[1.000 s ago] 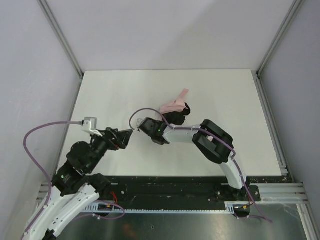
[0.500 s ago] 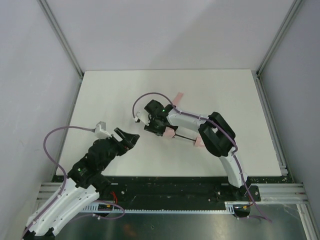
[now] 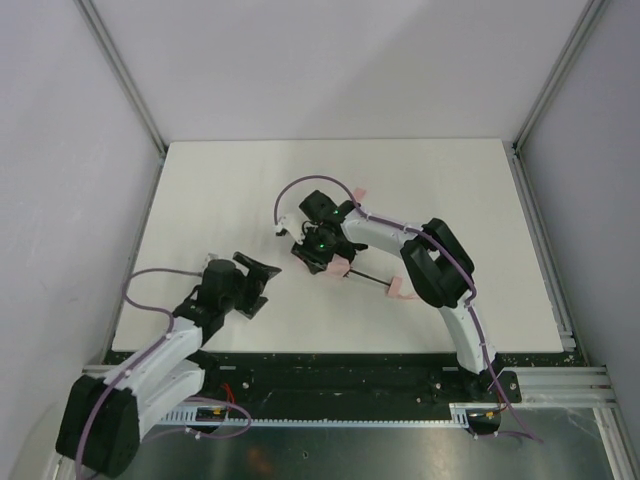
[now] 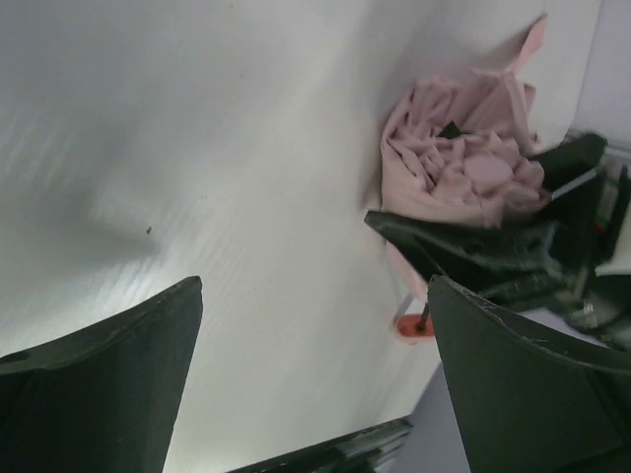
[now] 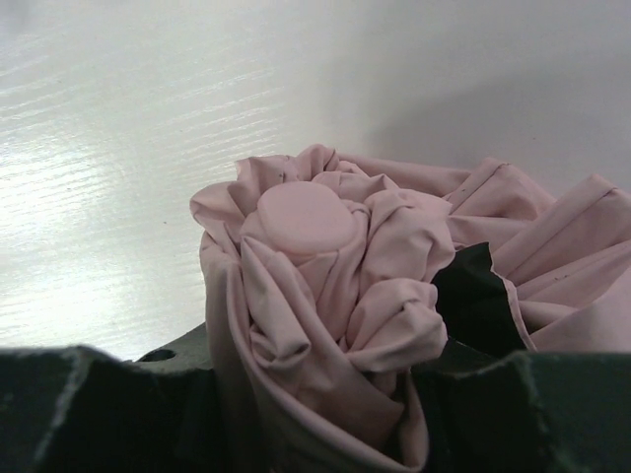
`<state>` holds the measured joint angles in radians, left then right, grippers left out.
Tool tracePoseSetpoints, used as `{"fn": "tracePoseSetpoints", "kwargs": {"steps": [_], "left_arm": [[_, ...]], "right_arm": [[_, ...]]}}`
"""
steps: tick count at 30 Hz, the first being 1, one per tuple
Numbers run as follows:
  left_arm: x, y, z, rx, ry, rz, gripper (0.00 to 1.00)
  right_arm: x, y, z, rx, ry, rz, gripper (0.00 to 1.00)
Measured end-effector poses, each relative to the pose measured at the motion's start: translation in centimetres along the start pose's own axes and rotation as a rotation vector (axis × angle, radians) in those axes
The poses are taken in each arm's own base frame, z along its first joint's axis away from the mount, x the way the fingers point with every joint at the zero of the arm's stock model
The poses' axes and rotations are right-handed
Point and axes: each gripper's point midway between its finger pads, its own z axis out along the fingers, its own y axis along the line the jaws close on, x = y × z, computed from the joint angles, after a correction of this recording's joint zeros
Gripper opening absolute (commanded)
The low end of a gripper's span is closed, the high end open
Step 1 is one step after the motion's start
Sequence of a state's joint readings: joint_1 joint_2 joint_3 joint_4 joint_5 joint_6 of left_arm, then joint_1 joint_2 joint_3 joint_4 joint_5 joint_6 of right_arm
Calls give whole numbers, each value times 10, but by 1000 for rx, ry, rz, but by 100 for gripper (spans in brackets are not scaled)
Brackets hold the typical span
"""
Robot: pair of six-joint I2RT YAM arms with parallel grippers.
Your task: Put away the umbrella
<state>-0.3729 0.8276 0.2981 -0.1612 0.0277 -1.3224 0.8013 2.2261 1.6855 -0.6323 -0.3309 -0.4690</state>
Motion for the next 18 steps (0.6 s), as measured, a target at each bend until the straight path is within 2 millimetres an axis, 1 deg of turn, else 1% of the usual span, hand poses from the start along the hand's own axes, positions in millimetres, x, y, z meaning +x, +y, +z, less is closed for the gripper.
{"fn": "tracePoseSetpoints", "kwargs": {"steps": [2,3,7,12,18], "left_arm": [[-2,6,10,-4,12,-66,99],[-2,5,14,2,20,-87,99],[-1,-13,28,69,52,-119,99],[2,-29,43,163,78,-119,99],[5,-35,53,247,75,-106,99]], "right_arm": [[-1,3,0,-15,-5,4,0],[-1,4,0,-20,-6,6,0],[-2,9,1,-51,-17,14,0],[-3,14,0,-97,-35,31,0],[-6,14,-3,-137,-67,53,0]]}}
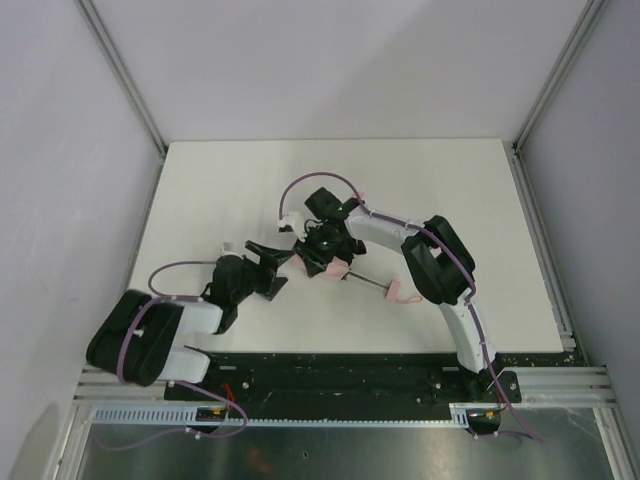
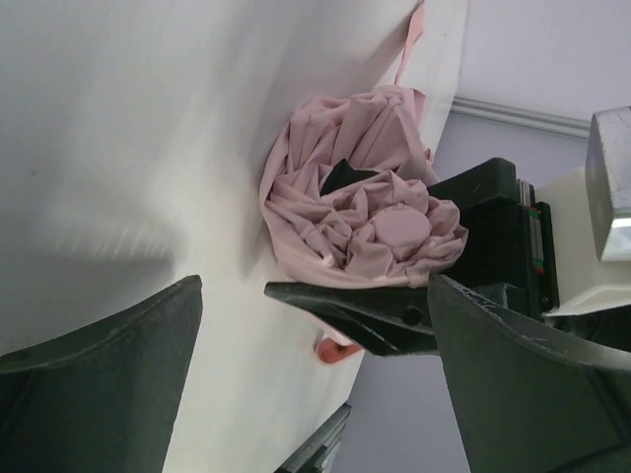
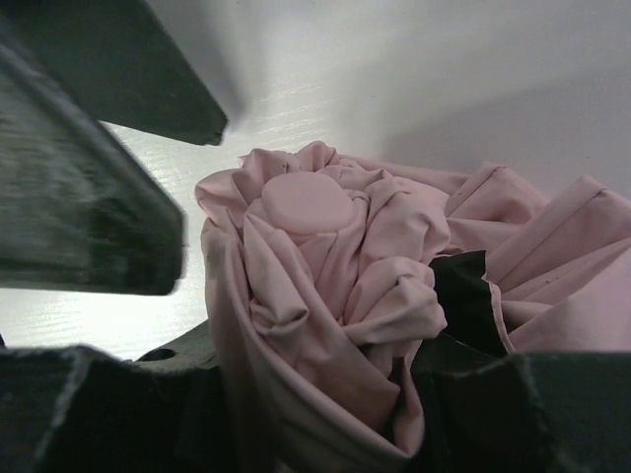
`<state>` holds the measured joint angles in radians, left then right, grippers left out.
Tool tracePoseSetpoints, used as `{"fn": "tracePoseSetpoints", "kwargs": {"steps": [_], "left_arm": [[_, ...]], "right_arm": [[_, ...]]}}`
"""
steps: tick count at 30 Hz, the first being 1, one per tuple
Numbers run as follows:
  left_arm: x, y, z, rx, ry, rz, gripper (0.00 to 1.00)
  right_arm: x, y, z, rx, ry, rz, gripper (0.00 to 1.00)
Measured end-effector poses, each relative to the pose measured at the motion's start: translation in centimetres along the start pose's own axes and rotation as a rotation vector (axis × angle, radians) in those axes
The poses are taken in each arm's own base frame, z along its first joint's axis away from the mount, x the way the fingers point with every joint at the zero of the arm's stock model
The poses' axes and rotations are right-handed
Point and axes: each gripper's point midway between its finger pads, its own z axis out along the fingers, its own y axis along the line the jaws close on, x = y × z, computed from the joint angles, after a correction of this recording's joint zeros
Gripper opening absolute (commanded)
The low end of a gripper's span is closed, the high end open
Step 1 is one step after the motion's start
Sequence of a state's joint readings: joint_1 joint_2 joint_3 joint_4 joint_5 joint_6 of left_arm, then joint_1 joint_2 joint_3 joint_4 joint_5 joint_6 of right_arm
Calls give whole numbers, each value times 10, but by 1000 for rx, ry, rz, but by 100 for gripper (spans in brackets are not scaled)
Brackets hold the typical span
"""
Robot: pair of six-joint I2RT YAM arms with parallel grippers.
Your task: Put away the umbrella
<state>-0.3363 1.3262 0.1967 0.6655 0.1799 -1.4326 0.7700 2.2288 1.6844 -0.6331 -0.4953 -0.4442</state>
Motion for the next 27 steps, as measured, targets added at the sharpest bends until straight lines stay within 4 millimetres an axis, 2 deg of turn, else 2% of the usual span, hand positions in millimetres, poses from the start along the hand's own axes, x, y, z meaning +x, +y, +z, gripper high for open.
{"fn": "tracePoseSetpoints", "kwargs": {"steps": [8,11,13,22,25,27], "left_arm": [[9,-4,24,92,56,-12,99],[14,-7,32,122,72,-21,96],[15,-8,36,140,72,-30,88],[15,-25,43,237,48,-12,39],[15,-25,45,250,46,-2,30],[15,-25,45,253,45,4,28]], "right_arm": [[-1,3,-2,-37,-19,25,0],[-1,3,-3,-44,-24,37,0],[-2,3,-3,-50,-29,43,0],[-2,3,-4,-49,-29,44,0],[-1,1,-5,-39,-21,51,0],[0,1,-6,-34,-17,55,0]]}}
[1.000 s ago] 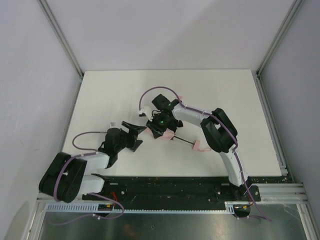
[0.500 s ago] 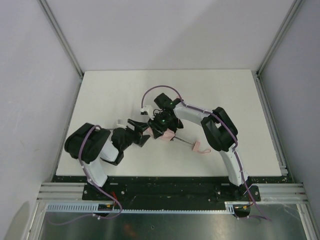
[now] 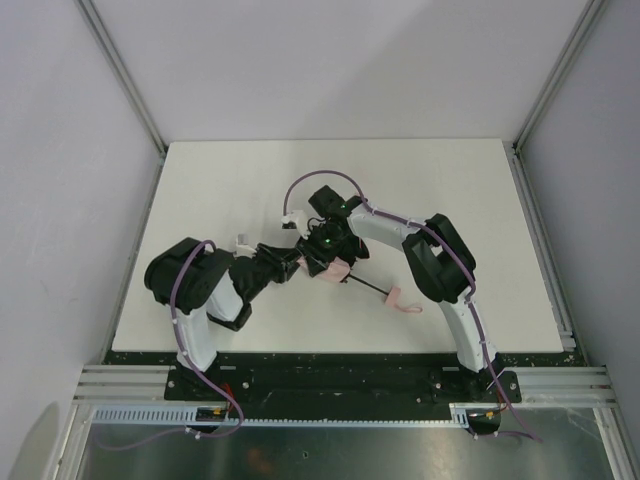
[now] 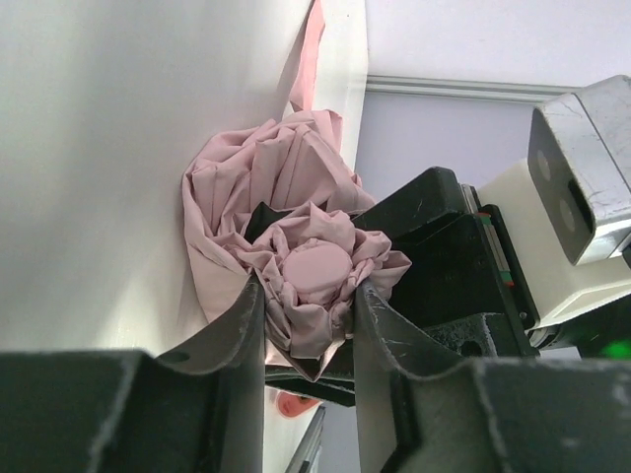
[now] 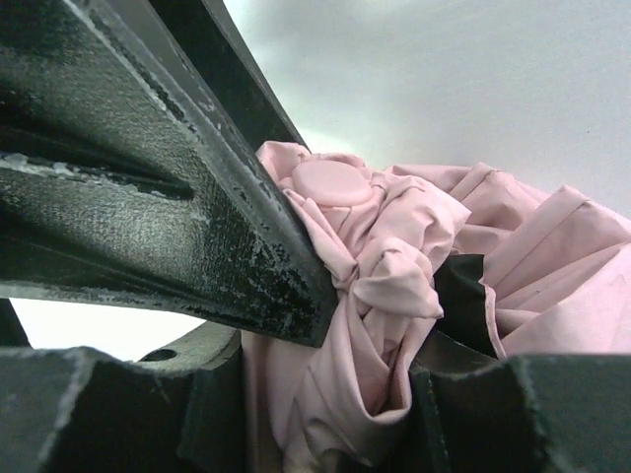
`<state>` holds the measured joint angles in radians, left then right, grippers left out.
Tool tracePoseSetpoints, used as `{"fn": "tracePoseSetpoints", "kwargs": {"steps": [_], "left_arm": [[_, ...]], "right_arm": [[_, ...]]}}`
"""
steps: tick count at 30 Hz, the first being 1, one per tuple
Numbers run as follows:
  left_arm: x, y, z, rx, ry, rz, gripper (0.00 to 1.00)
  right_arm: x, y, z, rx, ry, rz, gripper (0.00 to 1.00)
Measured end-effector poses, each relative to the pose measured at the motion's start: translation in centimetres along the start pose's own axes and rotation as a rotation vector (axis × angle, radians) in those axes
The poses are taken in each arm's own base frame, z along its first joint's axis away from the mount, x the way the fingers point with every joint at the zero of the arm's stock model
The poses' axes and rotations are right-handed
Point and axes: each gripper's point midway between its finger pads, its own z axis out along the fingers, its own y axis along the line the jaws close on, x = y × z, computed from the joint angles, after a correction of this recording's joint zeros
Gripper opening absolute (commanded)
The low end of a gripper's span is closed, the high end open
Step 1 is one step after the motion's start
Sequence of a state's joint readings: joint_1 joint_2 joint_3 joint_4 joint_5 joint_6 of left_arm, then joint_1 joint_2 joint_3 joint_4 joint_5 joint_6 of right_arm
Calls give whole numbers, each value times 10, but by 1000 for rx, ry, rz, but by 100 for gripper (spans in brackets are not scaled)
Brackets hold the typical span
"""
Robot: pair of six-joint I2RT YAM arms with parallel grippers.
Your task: Put away the umbrella
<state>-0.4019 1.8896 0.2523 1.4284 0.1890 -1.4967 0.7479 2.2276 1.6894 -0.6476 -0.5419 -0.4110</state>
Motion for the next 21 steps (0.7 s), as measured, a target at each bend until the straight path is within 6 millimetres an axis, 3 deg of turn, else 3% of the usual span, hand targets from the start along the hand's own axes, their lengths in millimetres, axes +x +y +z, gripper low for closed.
{"fn": "tracePoseSetpoints", "kwargs": {"steps": [1,2,4,6,8,16,21], "left_arm": [[0,0,0,2,0,6,31],[0,0,0,3,0,11,40],[0,1,0,0,0,18,76],[1,5,0,-14,2,38,94],[1,16,-1,-56,2,32,98],[8,14,-4,-85,21,25,99],[14,13,4,-84,49,-1,89]], "right_arm": [[-1,0,0,2,-1,0,0],[0,0,0,2,0,2,0],[-2,0,-1,3,-3,1,0],[-3,0,-1,-2,-6,-4,0],[-2,3,-1,-15,-11,-13,0],[5,24,-3,-104,-42,-4,0],[8,20,-7,-102,-55,32,0]]}}
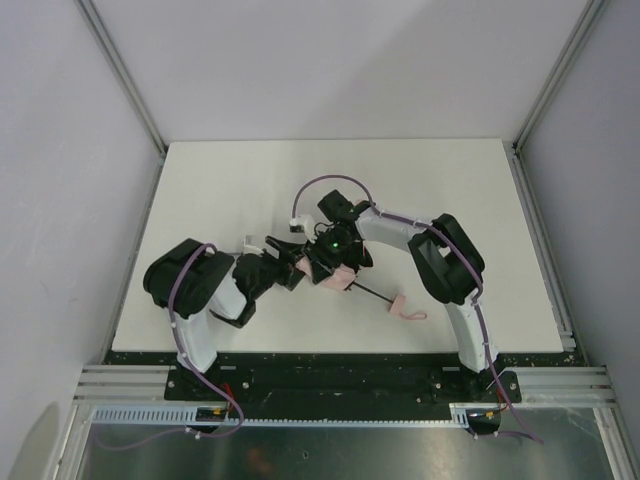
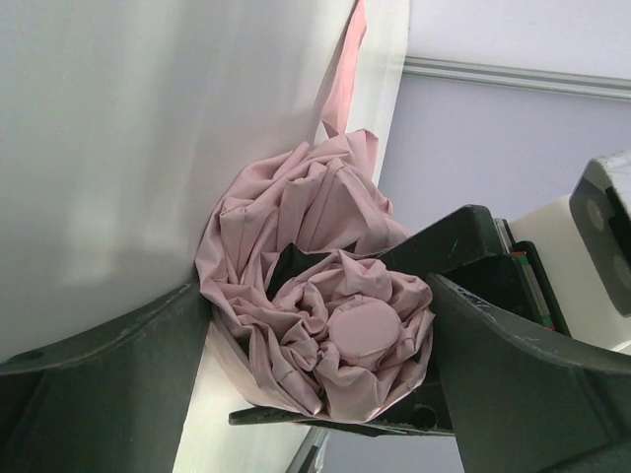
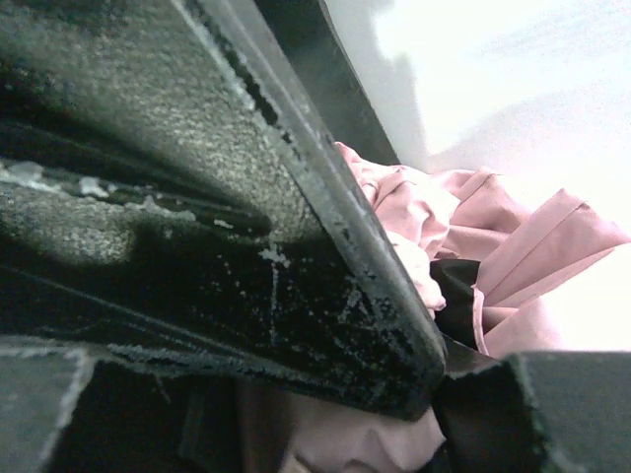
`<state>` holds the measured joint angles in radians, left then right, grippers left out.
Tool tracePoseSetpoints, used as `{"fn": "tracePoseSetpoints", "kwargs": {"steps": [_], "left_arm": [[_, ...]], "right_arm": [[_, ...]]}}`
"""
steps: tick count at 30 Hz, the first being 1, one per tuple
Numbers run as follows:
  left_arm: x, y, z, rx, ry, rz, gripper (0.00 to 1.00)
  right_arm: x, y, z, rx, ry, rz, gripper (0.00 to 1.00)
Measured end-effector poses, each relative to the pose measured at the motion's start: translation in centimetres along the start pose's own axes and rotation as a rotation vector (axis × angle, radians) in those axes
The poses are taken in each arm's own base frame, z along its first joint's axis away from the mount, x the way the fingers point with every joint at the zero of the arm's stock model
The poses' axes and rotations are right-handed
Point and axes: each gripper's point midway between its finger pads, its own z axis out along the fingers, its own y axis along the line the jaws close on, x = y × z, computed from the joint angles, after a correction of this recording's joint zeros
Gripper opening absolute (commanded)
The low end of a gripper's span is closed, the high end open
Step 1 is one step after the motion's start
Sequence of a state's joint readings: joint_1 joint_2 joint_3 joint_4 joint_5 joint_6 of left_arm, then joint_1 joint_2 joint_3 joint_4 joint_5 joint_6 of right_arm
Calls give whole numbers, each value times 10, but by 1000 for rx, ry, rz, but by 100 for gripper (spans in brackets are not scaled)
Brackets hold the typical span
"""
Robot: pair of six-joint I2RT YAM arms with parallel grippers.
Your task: Put away the umbrella
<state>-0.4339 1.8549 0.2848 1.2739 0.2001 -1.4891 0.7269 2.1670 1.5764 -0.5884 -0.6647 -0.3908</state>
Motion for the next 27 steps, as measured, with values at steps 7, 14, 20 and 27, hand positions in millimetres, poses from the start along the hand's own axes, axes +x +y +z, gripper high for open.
{"fn": "tracePoseSetpoints", "kwargs": {"steps": [7,14,20,27], "left_arm": [[4,-6,5,23,-10,-13,74],[6,-1,5,13,-9,1,98],[9,-4,2,30,4,32,99],[11,3,-16,48,9,19,87]], "right_arm": [[0,-2,-3,22,-6,29,0],[2,-3,-6,56,-17,20,0],[2,2,-10,70,-45,13,0],[2,12,-6,39,-82,32,0]]}}
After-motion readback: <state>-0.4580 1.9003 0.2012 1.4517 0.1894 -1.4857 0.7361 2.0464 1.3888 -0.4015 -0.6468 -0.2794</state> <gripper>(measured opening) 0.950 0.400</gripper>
